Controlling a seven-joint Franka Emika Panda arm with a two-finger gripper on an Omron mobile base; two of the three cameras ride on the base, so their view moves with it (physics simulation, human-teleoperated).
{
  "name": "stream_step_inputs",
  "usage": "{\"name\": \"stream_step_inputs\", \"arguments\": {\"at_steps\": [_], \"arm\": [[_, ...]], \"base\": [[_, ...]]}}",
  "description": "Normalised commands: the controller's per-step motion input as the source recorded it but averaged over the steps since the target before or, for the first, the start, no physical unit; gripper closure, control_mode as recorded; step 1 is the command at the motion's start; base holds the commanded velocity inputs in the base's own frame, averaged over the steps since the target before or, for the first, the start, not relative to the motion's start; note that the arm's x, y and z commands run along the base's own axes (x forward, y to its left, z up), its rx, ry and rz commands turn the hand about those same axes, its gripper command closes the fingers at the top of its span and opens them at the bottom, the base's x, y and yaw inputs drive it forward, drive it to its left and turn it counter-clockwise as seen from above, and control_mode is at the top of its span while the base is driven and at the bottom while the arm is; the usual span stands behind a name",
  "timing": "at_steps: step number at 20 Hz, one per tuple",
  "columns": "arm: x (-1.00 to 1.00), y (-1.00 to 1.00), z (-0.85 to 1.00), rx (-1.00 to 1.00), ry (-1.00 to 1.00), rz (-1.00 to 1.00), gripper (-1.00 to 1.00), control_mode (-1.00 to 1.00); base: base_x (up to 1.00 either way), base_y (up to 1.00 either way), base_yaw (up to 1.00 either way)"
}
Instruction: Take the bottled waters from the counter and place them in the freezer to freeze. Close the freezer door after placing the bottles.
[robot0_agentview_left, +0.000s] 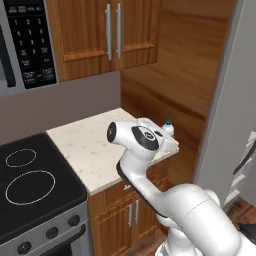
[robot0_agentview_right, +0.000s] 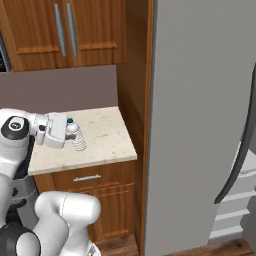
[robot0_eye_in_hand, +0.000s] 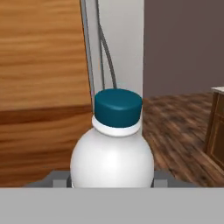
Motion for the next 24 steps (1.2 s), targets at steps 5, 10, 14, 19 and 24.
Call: {"name": "stream_step_inputs", "arguments": {"at_steps": [5,10,14,19,24], "arm": [[0.00,0.00,0.00,0.00,0.00,0.00,1.00,1.00],[0.00,0.00,0.00,0.00,0.00,0.00,1.00,1.00],[0.00,0.00,0.00,0.00,0.00,0.00,1.00,1.00],[0.00,0.00,0.00,0.00,0.00,0.00,1.00,1.00],[0.00,0.00,0.00,0.00,0.00,0.00,1.00,1.00]], "base": [[-0.96,-0.49,0.04],[-0.31,-1.00,0.00],[-0.02,-1.00,0.11],[0.12,-1.00,0.25],[0.09,-1.00,0.29]]}}
